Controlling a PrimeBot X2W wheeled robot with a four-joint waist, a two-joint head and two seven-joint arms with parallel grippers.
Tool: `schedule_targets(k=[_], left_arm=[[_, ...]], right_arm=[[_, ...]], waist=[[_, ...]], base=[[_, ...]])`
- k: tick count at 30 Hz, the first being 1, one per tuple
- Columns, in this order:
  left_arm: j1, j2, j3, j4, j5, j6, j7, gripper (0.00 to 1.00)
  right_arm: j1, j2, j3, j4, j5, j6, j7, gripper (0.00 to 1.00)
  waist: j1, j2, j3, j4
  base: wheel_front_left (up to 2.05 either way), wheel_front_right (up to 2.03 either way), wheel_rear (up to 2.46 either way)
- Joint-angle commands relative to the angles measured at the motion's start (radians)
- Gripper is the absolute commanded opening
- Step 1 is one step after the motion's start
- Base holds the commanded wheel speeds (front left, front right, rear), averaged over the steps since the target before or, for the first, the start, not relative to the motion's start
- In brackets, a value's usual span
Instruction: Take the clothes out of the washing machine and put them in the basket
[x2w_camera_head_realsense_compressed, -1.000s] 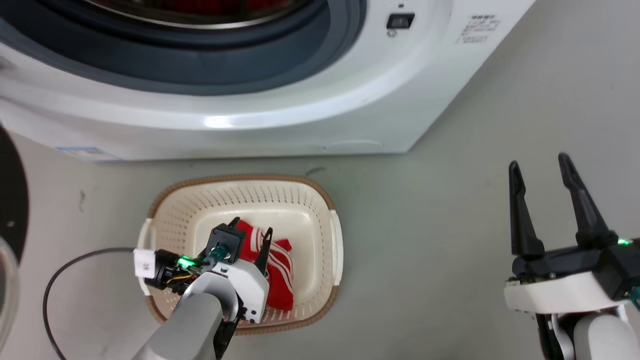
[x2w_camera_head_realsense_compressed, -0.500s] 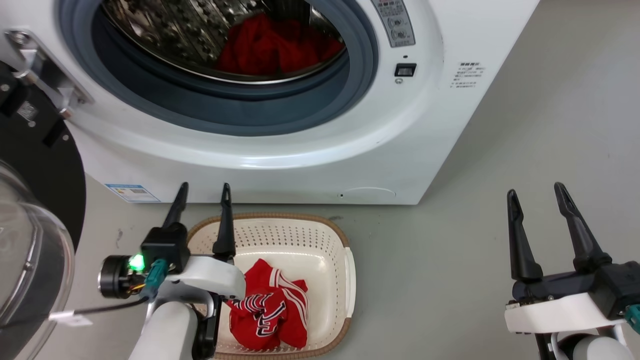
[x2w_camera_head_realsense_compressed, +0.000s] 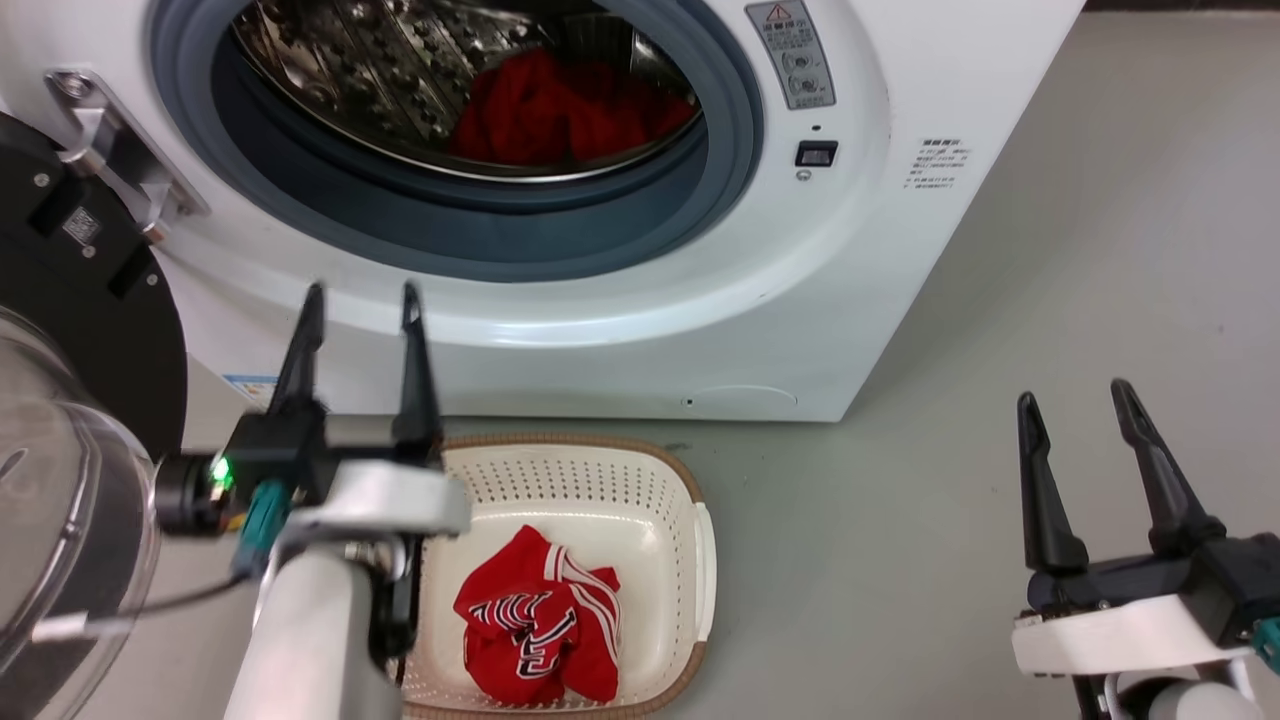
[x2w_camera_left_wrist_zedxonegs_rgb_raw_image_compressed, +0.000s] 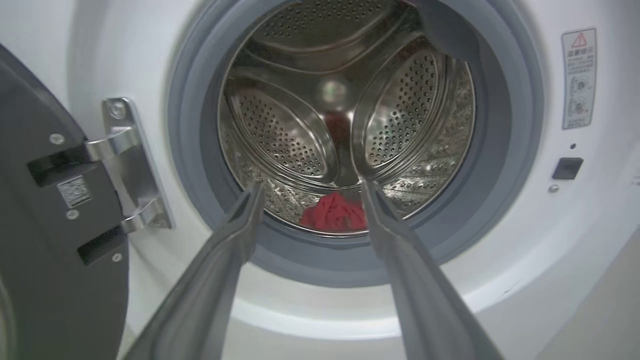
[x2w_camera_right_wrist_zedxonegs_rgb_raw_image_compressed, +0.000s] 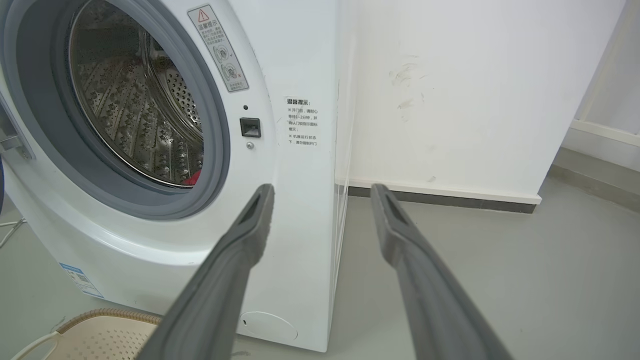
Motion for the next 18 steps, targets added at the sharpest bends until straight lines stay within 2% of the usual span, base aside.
schedule_targets(k=[1,8,15,18], left_arm=[[-0.046,-0.004,-0.002,0.018,0.011,-0.013,-0.003,1.00],[-0.316,0.030,0.019,0.236,0.030,-0.071,-0.003,1.00],[-0.635,0.120,-0.002,0.574,0.076,-0.112,-0.001,1.00],[-0.776,0.153,-0.019,0.699,0.087,-0.128,0.033,1.00]], right_arm=[[-0.025,0.000,0.005,-0.006,0.005,-0.001,-0.002,1.00],[-0.094,0.000,0.040,-0.016,0.013,-0.001,-0.002,1.00],[-0.155,0.000,0.061,-0.031,0.035,-0.001,-0.002,1.00],[-0.176,0.001,0.067,-0.039,0.052,-0.001,-0.002,1.00]], waist=[[0.0001,-0.0001,0.020,-0.005],[0.0001,-0.0001,0.122,-0.069],[0.0001,-0.0001,0.242,-0.155],[0.0001,-0.0001,0.296,-0.190]], base=[[0.00,0.00,0.00],[0.00,0.00,0.00],[0.00,0.00,0.00],[0.00,0.00,0.00]])
